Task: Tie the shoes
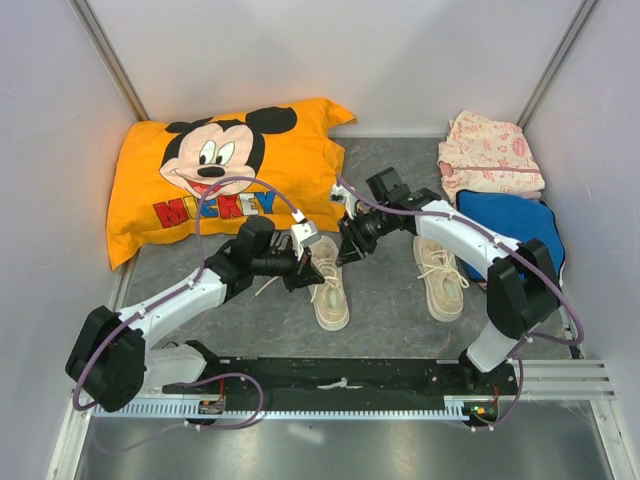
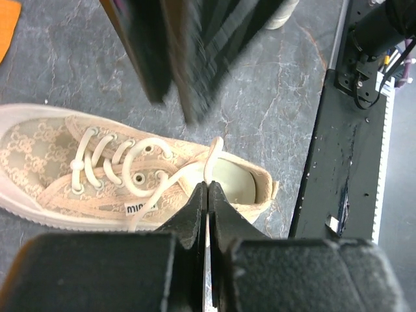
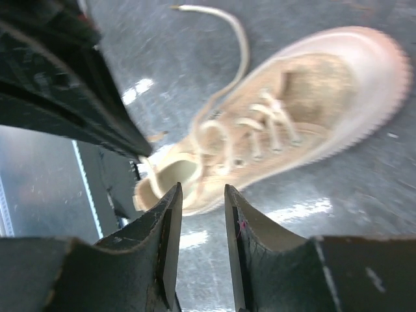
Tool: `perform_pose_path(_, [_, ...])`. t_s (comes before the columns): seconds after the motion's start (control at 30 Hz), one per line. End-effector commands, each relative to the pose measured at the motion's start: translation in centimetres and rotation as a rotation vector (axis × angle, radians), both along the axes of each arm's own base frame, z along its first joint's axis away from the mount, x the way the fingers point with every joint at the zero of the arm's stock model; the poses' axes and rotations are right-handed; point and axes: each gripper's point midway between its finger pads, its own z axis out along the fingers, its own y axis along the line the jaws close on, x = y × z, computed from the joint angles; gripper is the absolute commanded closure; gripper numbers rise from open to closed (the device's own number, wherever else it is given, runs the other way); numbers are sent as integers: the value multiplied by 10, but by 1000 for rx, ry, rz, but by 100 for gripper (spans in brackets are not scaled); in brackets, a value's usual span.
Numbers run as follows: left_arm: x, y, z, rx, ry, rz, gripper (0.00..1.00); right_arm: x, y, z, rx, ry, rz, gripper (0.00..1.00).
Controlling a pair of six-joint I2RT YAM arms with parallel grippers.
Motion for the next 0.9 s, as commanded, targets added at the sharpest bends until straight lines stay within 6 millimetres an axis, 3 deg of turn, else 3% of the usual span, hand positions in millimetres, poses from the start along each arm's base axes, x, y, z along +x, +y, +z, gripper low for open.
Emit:
perform_pose_path(0.0, [4, 5, -8, 31, 63, 66, 98, 19, 0, 1, 19, 12, -25, 60])
perform_pose_path(0.17, [16, 5, -10, 55, 115, 144, 99, 28, 4, -18, -17, 46, -48, 59])
perform_pose_path(0.27, [23, 8, -15, 91, 136, 183, 98, 30, 9, -19, 2, 69, -45, 53])
perform_pose_path(0.47, [27, 9, -15, 89, 187, 213, 98, 33, 17, -25, 1, 73, -46, 50])
perform_pose_path(0.77, [31, 5, -11, 84, 240, 248, 98, 22, 27, -34, -1, 102, -13, 53])
perform_pose_path(0.87, [30, 2, -10, 79, 277, 250, 98, 20, 27, -40, -12, 110, -11, 61])
